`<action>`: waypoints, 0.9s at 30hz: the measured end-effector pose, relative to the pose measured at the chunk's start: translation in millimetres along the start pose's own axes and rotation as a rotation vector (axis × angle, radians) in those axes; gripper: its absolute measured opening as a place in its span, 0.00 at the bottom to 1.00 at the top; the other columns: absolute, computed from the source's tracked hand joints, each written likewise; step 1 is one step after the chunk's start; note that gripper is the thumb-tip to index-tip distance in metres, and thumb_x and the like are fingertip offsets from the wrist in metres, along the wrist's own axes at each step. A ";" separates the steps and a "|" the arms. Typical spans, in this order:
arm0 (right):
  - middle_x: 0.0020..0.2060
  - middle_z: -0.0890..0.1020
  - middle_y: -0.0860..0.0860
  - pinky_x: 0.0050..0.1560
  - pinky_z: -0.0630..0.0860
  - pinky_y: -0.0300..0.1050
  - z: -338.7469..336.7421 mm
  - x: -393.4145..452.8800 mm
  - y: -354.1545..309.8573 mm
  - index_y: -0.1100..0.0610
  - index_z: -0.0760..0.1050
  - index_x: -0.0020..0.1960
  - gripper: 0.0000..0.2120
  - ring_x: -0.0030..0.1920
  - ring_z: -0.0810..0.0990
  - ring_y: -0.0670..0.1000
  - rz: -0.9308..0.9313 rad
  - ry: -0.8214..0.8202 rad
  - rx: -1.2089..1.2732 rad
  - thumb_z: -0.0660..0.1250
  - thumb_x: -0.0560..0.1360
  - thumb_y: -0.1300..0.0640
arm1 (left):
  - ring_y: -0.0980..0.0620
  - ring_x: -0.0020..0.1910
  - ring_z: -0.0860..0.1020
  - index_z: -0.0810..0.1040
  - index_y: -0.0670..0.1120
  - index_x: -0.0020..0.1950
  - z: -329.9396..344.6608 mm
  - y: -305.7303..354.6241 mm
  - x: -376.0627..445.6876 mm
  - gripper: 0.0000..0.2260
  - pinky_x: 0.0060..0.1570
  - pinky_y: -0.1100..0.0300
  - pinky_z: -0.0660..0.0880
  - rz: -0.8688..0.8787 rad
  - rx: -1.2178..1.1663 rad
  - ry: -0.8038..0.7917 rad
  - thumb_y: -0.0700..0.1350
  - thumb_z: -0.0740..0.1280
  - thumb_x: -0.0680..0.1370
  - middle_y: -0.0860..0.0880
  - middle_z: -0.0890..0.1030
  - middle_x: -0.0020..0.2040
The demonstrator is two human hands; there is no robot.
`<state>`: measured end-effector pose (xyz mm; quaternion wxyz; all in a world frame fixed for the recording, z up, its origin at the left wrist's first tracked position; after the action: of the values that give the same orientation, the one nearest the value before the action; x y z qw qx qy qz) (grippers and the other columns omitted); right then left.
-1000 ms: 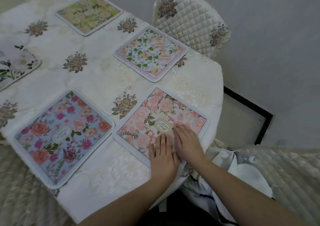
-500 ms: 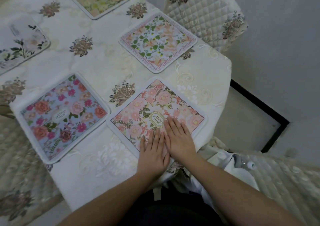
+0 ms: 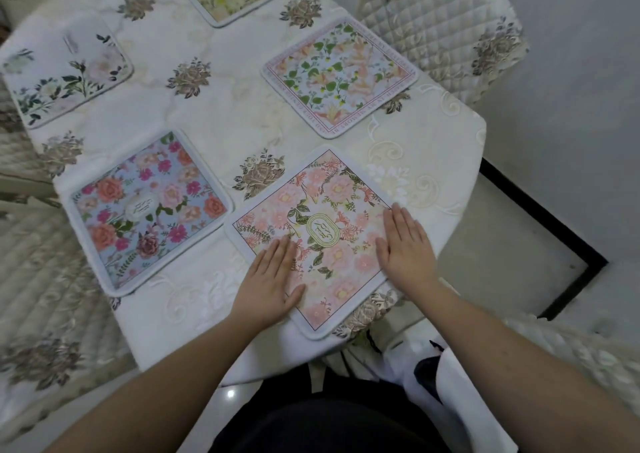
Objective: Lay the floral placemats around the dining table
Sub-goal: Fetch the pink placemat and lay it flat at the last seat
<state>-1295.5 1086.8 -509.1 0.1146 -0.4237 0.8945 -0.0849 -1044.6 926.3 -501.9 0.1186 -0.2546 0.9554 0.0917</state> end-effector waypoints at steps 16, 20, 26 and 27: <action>0.79 0.54 0.52 0.78 0.42 0.49 -8.3 11.4 -58.5 0.55 0.54 0.80 0.28 0.79 0.48 0.50 -0.044 0.025 0.116 0.45 0.81 0.47 | 0.52 0.80 0.45 0.51 0.43 0.81 -21.4 -34.4 23.0 0.30 0.76 0.59 0.35 -0.235 -0.141 0.196 0.58 0.42 0.83 0.47 0.50 0.81; 0.80 0.50 0.50 0.76 0.39 0.46 -4.0 30.5 -108.4 0.53 0.51 0.80 0.26 0.79 0.44 0.49 -0.186 -0.044 0.153 0.46 0.83 0.49 | 0.52 0.80 0.44 0.50 0.44 0.81 -18.5 -16.0 49.3 0.28 0.77 0.58 0.36 -0.213 -0.200 0.225 0.55 0.41 0.83 0.46 0.51 0.81; 0.80 0.49 0.51 0.76 0.37 0.46 10.4 61.9 -150.2 0.56 0.49 0.80 0.33 0.79 0.44 0.49 -0.296 -0.117 0.070 0.33 0.77 0.46 | 0.48 0.79 0.54 0.58 0.41 0.80 -15.7 -25.5 67.3 0.27 0.77 0.51 0.48 -0.223 -0.213 0.265 0.51 0.46 0.83 0.44 0.58 0.80; 0.80 0.50 0.52 0.76 0.39 0.46 13.5 66.1 -155.2 0.57 0.50 0.80 0.34 0.79 0.45 0.50 -0.305 -0.116 0.059 0.34 0.77 0.47 | 0.48 0.79 0.54 0.58 0.41 0.79 -15.6 -28.6 69.6 0.26 0.76 0.50 0.50 -0.227 -0.209 0.266 0.51 0.46 0.83 0.45 0.58 0.80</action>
<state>-1217.8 937.4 -492.2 0.1643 -0.5552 0.8088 -0.1028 -1091.5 865.8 -509.3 -0.0262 -0.3815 0.9130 0.1422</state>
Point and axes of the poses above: each hand's wrist, its own x-axis towards the middle knuckle, its own z-axis out of the palm, y = z × x, the point moved 2 cm from there along x, towards the middle knuckle
